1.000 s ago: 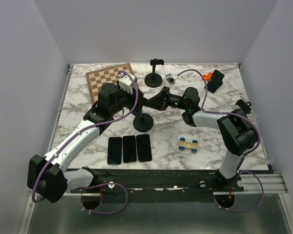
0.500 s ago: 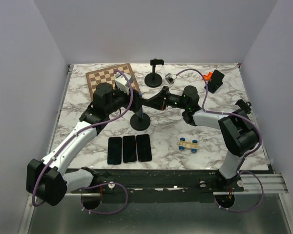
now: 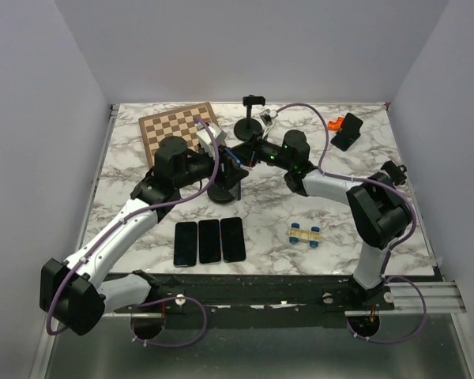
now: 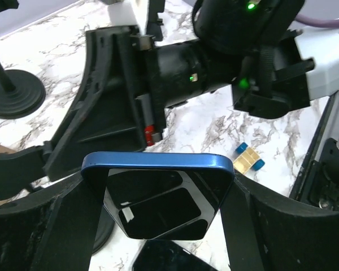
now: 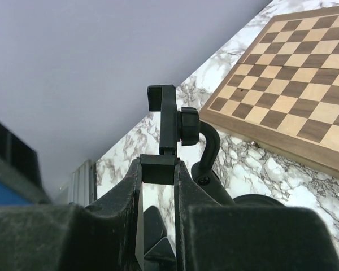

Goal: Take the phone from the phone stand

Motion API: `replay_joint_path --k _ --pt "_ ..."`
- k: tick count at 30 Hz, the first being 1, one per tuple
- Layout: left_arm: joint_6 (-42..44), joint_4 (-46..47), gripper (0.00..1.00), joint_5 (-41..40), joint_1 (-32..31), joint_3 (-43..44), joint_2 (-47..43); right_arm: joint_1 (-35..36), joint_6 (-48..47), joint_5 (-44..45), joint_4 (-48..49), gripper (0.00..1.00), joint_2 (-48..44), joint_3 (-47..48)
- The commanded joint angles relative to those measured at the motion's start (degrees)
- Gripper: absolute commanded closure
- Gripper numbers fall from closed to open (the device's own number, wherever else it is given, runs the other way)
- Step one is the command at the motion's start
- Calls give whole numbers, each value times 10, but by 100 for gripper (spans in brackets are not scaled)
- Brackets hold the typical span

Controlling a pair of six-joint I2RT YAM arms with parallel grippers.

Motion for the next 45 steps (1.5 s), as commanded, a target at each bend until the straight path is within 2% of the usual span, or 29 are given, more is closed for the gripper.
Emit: replay_joint_path --k 1,8,14,21,26,27,29,30,34,35,36,40,45 --pt "5 39 100 29 -9 14 -35 7 4 84 -33 99 23 8" --pt "13 21 100 -15 -10 10 -63 -3 -37 93 -88 99 14 23" --pt "6 -7 100 -81 -10 18 -68 -60 -42 50 -95 99 16 15" --pt "-7 -30 100 -159 -10 22 -74 -104 -85 3 -146 100 18 40" --pt "-15 -33 100 -161 -10 24 -67 -105 -118 -12 -178 99 21 54" --pt "-16 -33 100 -158 -10 25 -63 -104 -122 -10 -183 90 22 54" --pt "-21 -40 100 -153 -10 29 -54 -104 -124 0 -187 63 18 46" --pt "-23 -44 100 -153 -11 31 -50 -104 -121 5 -182 53 13 37" --pt "-34 -50 100 -158 -15 34 -35 -104 -106 43 -181 26 -24 5" --pt "-36 -52 100 -159 -18 35 -30 -104 -103 55 -190 16 -36 -3" --pt "-37 -57 100 -162 -22 37 -25 -104 -100 62 -202 2 -50 -8" --pt "-24 -91 100 -208 -52 54 2 -104 -102 124 -286 0 -130 -31" --pt "-39 -137 100 -289 -102 71 31 -104 -104 221 -486 0 -230 -36"
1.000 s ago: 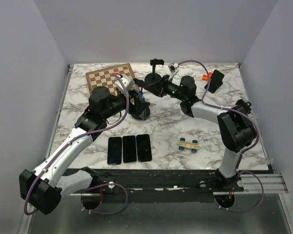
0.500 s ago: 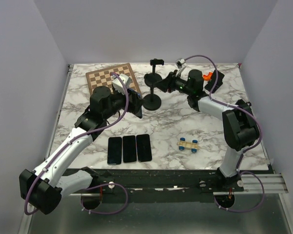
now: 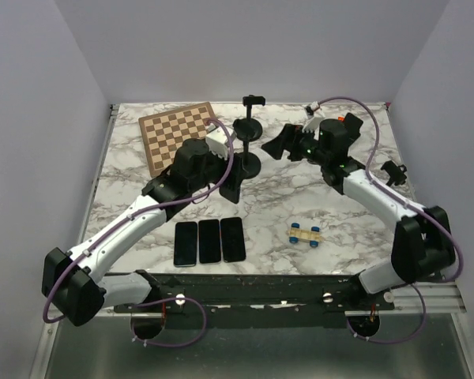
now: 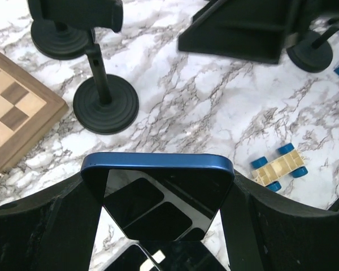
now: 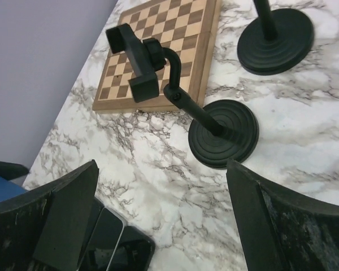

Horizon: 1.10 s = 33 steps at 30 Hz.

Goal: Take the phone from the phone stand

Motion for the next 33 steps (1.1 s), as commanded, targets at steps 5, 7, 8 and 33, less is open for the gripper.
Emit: replay_joint_path --k 5,7,8,33 --pt "-79 -78 100 -99 -87 59 66 1 7 133 -250 0 -201 -86" --pt "-117 -93 100 -74 -98 68 92 2 14 140 -262 0 -266 -131" --pt "-145 -95 100 -59 -99 65 103 2 19 141 -256 0 -303 -157" --pt "-552 -367 100 -191 -230 232 360 1 30 174 -305 0 -484 -198"
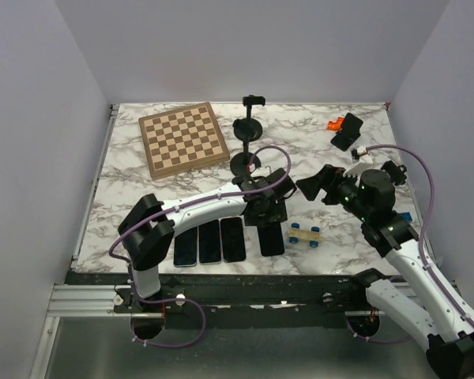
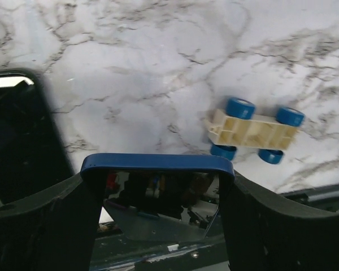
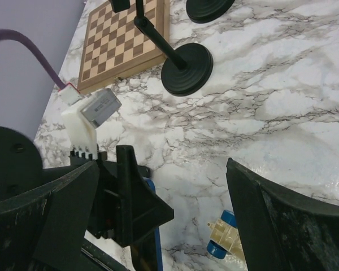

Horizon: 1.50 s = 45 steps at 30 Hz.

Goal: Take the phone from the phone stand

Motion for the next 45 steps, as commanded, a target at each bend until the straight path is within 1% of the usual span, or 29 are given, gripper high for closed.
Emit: replay_joint_path --k 1,7,11,13,18,19,20,22,23,24,26,27,30,31,32,33,38,39,40,45 --pt "-28 -32 100 -31 1 -1 29 1 -7 31 -37 0 -28 -1" --pt "17 -51 100 -56 6 35 87 1 -11 39 -49 0 -43 0" --pt "12 -22 100 -58 15 3 86 1 -8 40 -50 0 -46 -8" --pt "13 -11 97 -57 15 -6 87 1 -6 40 -49 0 -46 -11" --pt "28 -19 90 -62 18 0 106 1 -4 35 -43 0 -37 -12" --pt "30 -19 85 -63 19 -1 107 1 -3 34 -42 0 -36 -12" --pt "31 -19 78 -64 20 -4 106 1 -4 35 -41 0 -35 -12" --pt "30 -17 60 -66 20 -13 103 1 -5 36 -40 0 -35 -17" --pt "29 -16 54 -65 20 -16 102 1 -5 38 -39 0 -34 -19" --pt "29 -16 51 -64 21 -17 102 1 -4 39 -38 0 -34 -21" --pt "31 -15 50 -59 20 -19 103 1 -2 37 -36 0 -31 -23" --pt "31 -13 47 -58 20 -20 103 1 -2 35 -35 0 -30 -22" --pt "34 -12 36 -54 20 -19 103 1 3 31 -33 0 -29 -19" --pt "35 -12 29 -54 20 -20 100 1 3 30 -33 0 -29 -19" --pt "35 -12 26 -56 20 -21 98 1 3 30 -33 0 -29 -17" --pt "35 -12 18 -57 20 -22 95 1 3 29 -33 0 -29 -17" --pt "35 -16 15 -65 21 -26 77 1 5 27 -37 0 -31 -11" --pt "35 -16 3 -65 20 -26 73 1 6 26 -38 0 -32 -10" --pt "36 -17 2 -65 20 -26 70 1 6 26 -38 0 -33 -9" --pt "43 -20 1 -74 20 -32 35 1 9 24 -42 0 -34 -5"
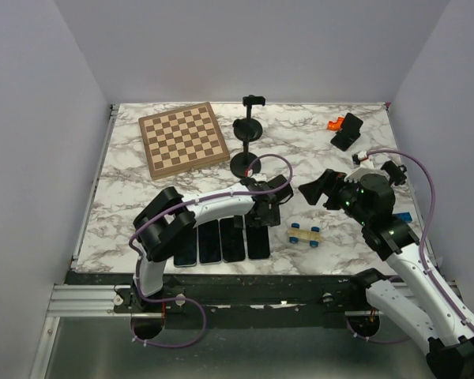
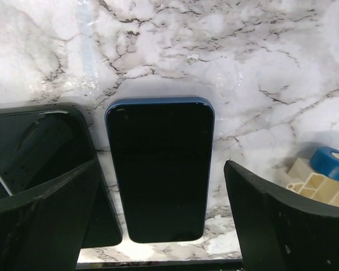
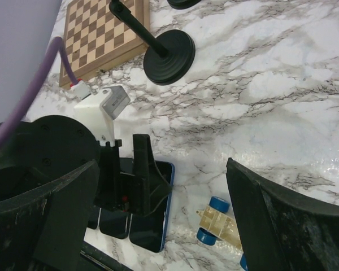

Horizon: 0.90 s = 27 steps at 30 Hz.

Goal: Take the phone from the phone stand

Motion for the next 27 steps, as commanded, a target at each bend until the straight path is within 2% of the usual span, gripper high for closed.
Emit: replay_joint_path --k 1,7,11,17,23,27 --pt "11 -7 1 -27 2 -11 -68 1 7 -3 -5 0 -6 12" --pt "57 7 2 -48 0 -20 -184 1 8 6 -19 0 -8 26" --pt "117 68 2 -58 1 -59 -303 1 1 25 -40 0 -18 47" --pt "230 144 2 -96 5 -143 -513 2 -13 54 -79 0 -62 85" --pt "314 175 1 -172 12 -219 -742 2 -21 150 -104 0 -139 112" --pt "364 217 2 -193 12 -264 -895 2 -40 173 -106 0 -192 138"
